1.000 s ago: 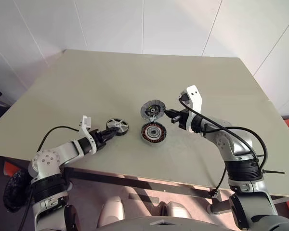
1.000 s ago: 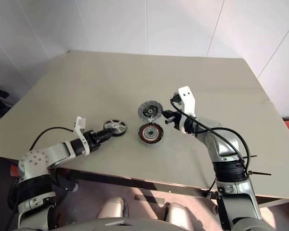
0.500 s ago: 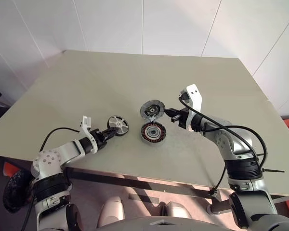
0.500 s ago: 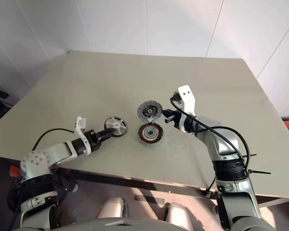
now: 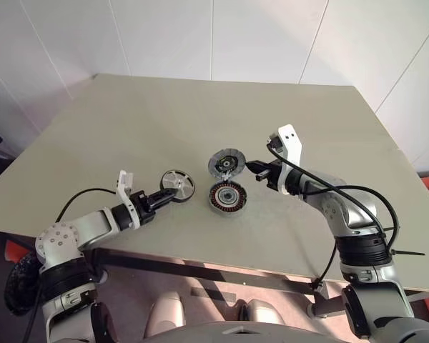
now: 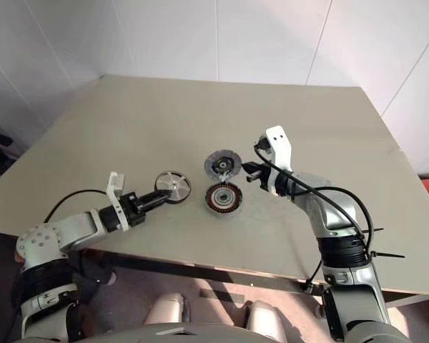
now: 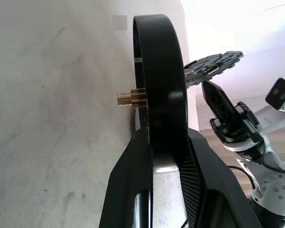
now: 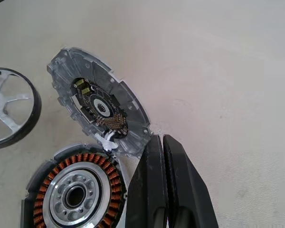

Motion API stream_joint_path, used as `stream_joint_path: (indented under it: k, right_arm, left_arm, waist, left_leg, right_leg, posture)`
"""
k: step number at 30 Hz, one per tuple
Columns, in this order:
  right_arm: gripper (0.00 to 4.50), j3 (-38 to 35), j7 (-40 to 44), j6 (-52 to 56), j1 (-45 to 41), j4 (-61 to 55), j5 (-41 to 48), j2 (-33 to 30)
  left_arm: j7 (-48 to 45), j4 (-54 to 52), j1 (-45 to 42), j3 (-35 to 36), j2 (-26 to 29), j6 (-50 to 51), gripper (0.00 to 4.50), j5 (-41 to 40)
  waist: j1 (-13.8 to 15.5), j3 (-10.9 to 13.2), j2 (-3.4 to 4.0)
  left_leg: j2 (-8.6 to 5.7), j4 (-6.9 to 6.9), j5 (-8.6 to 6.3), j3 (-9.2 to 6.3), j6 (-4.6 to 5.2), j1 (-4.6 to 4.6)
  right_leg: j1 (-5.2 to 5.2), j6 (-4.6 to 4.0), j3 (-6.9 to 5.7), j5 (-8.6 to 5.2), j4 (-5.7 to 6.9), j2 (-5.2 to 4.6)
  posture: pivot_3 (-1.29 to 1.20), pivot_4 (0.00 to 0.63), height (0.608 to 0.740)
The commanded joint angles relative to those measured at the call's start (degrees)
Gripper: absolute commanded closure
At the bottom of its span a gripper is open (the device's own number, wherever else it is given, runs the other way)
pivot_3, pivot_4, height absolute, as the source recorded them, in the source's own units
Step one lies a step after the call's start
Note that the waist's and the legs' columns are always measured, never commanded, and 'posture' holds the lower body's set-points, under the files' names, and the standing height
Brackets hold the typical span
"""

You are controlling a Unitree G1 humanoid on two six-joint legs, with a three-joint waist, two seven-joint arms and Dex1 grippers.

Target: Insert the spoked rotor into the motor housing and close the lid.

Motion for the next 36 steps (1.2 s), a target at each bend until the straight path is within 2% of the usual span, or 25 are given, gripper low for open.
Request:
stream_joint_path:
  k: [1, 9, 14, 21, 26, 36]
  right_arm:
    - [4.50, -1.78, -0.48, -1.36, -2.37, 0.76, -0.62, -1.08]
    - [4.50, -1.73, 1.29, -2.19, -2.23, 2.06, -1.77, -4.66]
    - [4.50, -0.33, 4.75, -2.22, 0.50, -0.40, -2.23, -8.34]
    - [4.50, -2.49, 8.70, -2.17, 6.21, -5.83, -0.46, -12.56]
    - [4.50, -3.58, 7.69, -1.63, 8.02, -8.26, -0.41, -12.51]
    - [4.50, -5.20, 5.42, -0.55, 10.46, -11.26, 0.22, -11.92]
  left_arm:
    - [0.41, 0.42, -1.33, 1.13, 1.08, 1.56, 4.05, -6.64]
    - [2.58, 4.89, -3.08, -3.19, 2.12, 2.83, 4.05, -14.38]
    - [-0.52, 12.59, -7.19, -6.71, 3.84, 1.72, 4.05, -10.59]
    - [-9.32, 22.00, -14.65, -12.77, 4.56, -0.75, 4.05, -2.27]
    - [-16.22, 25.26, -17.92, -18.42, 3.09, -0.69, 4.05, 2.99]
    - [-25.36, 30.93, -22.39, -21.46, 2.12, -1.67, 4.05, 10.40]
  waist:
    - [0.00, 0.00, 0.00]
    - [0.10, 0.00, -0.01]
    - [0.17, 0.00, -0.01]
    - [0.30, 0.01, -0.02]
    - [0.19, 0.01, -0.02]
    - [0.27, 0.01, -0.02]
  left_leg:
    - [-0.01, 0.01, 0.00, 0.00, 0.00, 0.00]
    - [-0.03, 0.02, 0.00, 0.00, 0.00, -0.01]
    - [0.00, 0.03, 0.00, 0.00, 0.00, 0.01]
    - [-0.03, 0.03, 0.00, -0.01, 0.02, -0.01]
    - [-0.02, 0.04, 0.00, 0.00, 0.02, 0.02]
    - [-0.05, 0.05, 0.01, 0.01, 0.07, 0.02]
  right_leg:
    - [0.00, 0.00, 0.00, 0.00, 0.00, 0.00]
    - [0.02, 0.00, 0.00, 0.00, 0.00, -0.01]
    - [0.03, 0.01, 0.00, 0.00, 0.01, 0.01]
    - [0.03, 0.03, 0.01, 0.01, -0.02, -0.01]
    - [0.04, 0.02, 0.01, 0.01, 0.01, -0.02]
    - [0.05, -0.02, -0.01, 0.02, 0.02, -0.07]
  posture:
    - [0.00, 0.000, 0.740]
    - [0.00, 0.000, 0.740]
    - [0.00, 0.000, 0.740]
    - [0.00, 0.000, 0.740]
    - [0.00, 0.000, 0.740]
    - [0.00, 0.000, 0.740]
